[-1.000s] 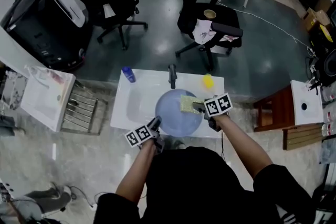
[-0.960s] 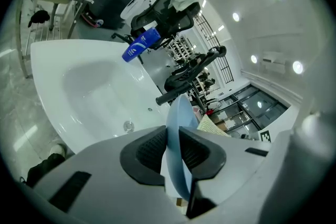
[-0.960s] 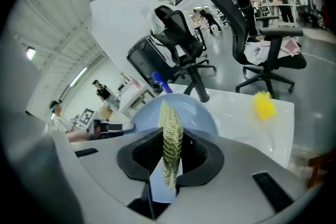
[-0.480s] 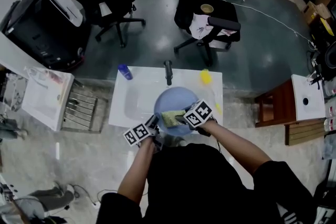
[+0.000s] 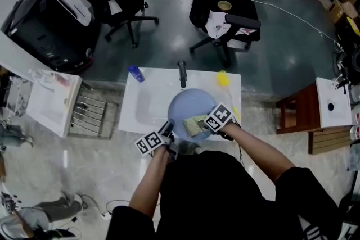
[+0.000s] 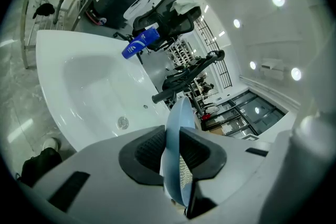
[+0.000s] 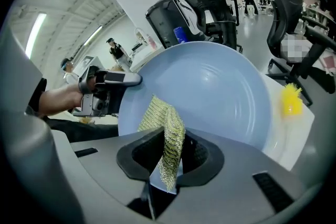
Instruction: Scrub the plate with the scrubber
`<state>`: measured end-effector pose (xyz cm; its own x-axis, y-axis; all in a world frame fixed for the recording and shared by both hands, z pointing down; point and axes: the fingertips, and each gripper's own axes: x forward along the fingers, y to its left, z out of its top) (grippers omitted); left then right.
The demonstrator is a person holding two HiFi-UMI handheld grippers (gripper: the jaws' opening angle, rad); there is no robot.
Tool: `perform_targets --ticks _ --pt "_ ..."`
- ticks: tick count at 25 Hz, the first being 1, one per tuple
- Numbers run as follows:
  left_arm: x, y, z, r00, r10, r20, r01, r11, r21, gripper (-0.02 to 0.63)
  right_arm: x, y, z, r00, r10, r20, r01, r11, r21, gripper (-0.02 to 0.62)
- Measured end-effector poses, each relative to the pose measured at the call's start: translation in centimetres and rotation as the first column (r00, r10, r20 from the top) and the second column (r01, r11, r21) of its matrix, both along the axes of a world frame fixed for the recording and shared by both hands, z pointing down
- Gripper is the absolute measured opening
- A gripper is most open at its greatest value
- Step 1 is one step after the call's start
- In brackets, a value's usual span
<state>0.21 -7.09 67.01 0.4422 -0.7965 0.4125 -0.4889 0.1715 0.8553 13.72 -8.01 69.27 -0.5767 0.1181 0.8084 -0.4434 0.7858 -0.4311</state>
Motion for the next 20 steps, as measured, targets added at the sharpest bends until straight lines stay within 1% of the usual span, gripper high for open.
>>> perform_targets --ticks 3,8,10,13,17,19,20 --pt "-0.1 0.0 -0.1 1.000 0.008 0.009 -0.008 1.000 -0.005 0.066 1.8 -1.0 0.7 0.999 0.013 -0.042 -0.013 1.000 0.013 0.064" --pt "0.6 -0.4 -0.2 0.998 0.050 0.026 -0.050 0.999 -0.003 0.069 4.7 -3.8 1.5 0.993 0.078 -0.094 -0.075 0.996 0.041 0.064" --pt "1.0 -0.7 -0.1 0.997 0.068 0.040 -0.068 0.998 -0.005 0.069 5.8 -5.0 1.7 0.987 0.099 -0.123 -0.091 0.993 0.070 0.064" --pt "1.8 -1.1 -0.1 0.995 0.092 0.031 -0.092 0.996 0.001 0.071 7.1 -6.4 1.8 0.979 0.128 -0.158 -0.110 0.987 0.113 0.064" --pt "1.8 -1.6 0.3 0.995 0.101 0.025 -0.101 0.995 -0.010 0.073 7.5 -7.0 1.7 0.977 0.139 -0.165 -0.119 0.985 0.126 0.064" --pt "1.5 -2.0 0.2 0.993 0.113 0.022 -0.112 0.994 -0.013 0.075 7.3 -6.7 1.2 0.980 0.140 -0.143 -0.124 0.986 0.115 0.064" --pt "1.2 -2.1 0.2 0.992 0.121 0.024 -0.120 0.993 -0.018 0.076 7.0 -6.5 0.7 0.982 0.148 -0.116 -0.135 0.985 0.110 0.064"
